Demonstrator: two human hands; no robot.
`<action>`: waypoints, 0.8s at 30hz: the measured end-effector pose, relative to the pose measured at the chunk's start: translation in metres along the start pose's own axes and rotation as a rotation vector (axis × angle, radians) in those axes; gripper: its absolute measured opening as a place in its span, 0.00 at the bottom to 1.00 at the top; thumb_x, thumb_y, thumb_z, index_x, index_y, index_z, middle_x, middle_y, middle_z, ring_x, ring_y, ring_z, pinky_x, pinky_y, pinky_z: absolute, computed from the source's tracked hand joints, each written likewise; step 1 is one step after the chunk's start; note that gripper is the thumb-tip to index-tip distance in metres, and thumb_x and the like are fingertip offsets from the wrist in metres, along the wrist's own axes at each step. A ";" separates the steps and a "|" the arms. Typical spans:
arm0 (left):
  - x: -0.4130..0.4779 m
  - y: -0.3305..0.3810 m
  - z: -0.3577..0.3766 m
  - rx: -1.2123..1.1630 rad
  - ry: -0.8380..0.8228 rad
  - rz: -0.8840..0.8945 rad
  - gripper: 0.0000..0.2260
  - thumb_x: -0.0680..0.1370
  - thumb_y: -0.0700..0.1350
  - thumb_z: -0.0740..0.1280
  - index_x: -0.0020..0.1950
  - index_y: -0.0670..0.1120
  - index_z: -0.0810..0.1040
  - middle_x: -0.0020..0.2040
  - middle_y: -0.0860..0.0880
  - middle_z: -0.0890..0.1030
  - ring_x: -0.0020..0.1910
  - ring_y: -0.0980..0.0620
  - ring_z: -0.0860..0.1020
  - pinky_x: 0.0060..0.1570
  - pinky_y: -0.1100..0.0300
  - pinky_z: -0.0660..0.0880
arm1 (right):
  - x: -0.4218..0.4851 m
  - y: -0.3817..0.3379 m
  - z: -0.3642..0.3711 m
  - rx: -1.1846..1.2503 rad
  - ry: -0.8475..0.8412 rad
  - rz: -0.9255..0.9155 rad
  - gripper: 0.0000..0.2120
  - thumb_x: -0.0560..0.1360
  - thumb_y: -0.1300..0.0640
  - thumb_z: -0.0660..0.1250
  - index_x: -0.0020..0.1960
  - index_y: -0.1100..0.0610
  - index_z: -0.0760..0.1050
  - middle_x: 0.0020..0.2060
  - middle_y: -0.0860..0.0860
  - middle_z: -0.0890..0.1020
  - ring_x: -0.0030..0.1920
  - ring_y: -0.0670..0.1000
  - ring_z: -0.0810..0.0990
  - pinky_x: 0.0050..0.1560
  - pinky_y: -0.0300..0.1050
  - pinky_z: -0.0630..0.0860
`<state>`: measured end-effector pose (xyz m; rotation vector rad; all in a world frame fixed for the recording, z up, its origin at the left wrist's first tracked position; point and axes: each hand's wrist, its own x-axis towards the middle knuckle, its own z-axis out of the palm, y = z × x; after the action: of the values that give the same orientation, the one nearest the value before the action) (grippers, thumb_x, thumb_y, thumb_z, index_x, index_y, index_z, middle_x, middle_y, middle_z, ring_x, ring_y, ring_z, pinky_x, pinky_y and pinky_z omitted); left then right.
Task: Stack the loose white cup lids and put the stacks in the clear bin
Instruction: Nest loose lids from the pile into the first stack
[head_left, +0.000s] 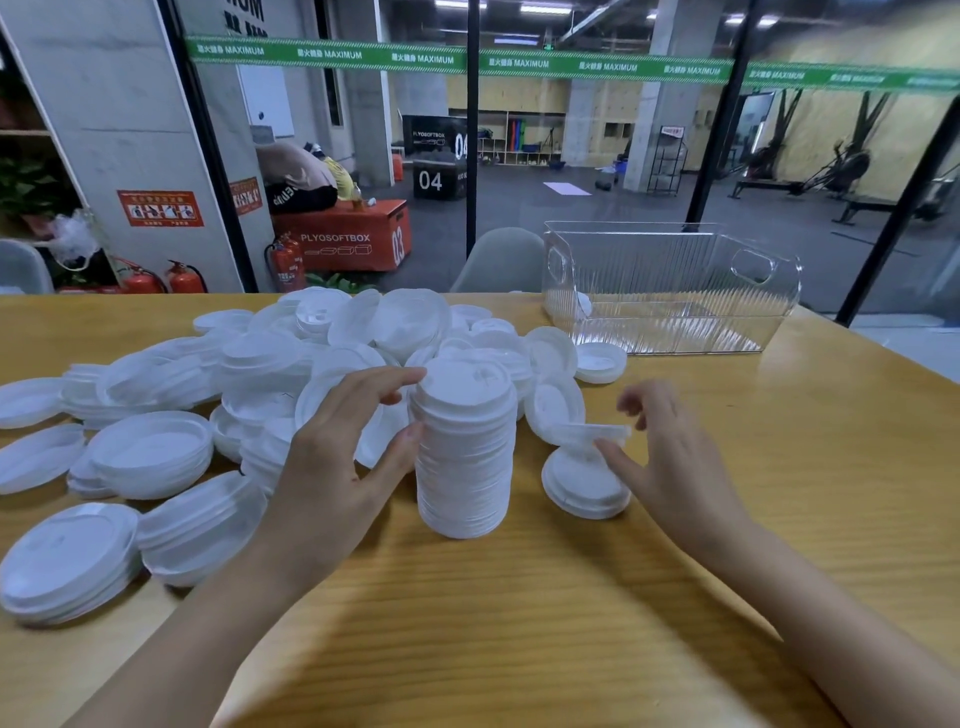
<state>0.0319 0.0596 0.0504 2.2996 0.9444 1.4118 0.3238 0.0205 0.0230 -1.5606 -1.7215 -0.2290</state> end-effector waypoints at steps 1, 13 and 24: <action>0.000 0.000 0.000 -0.002 0.001 -0.002 0.17 0.77 0.54 0.62 0.66 0.55 0.73 0.58 0.60 0.76 0.59 0.57 0.75 0.58 0.72 0.68 | -0.005 0.000 -0.001 -0.005 -0.043 -0.009 0.13 0.72 0.57 0.73 0.49 0.50 0.69 0.46 0.42 0.71 0.46 0.49 0.72 0.43 0.52 0.75; -0.001 0.001 0.000 -0.023 0.007 -0.012 0.17 0.77 0.55 0.62 0.65 0.56 0.73 0.58 0.63 0.76 0.58 0.61 0.75 0.57 0.73 0.68 | -0.019 0.012 0.009 0.013 -0.393 0.178 0.24 0.72 0.40 0.71 0.67 0.40 0.72 0.65 0.40 0.73 0.68 0.46 0.68 0.69 0.46 0.64; -0.001 0.002 -0.001 -0.026 0.001 -0.013 0.17 0.77 0.54 0.62 0.65 0.57 0.73 0.59 0.62 0.76 0.59 0.60 0.75 0.58 0.72 0.68 | -0.012 0.006 0.006 0.421 -0.200 0.236 0.10 0.72 0.53 0.77 0.52 0.46 0.83 0.58 0.39 0.78 0.60 0.36 0.75 0.55 0.27 0.68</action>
<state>0.0318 0.0573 0.0508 2.2702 0.9343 1.4115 0.3260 0.0162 0.0085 -1.4834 -1.5841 0.3973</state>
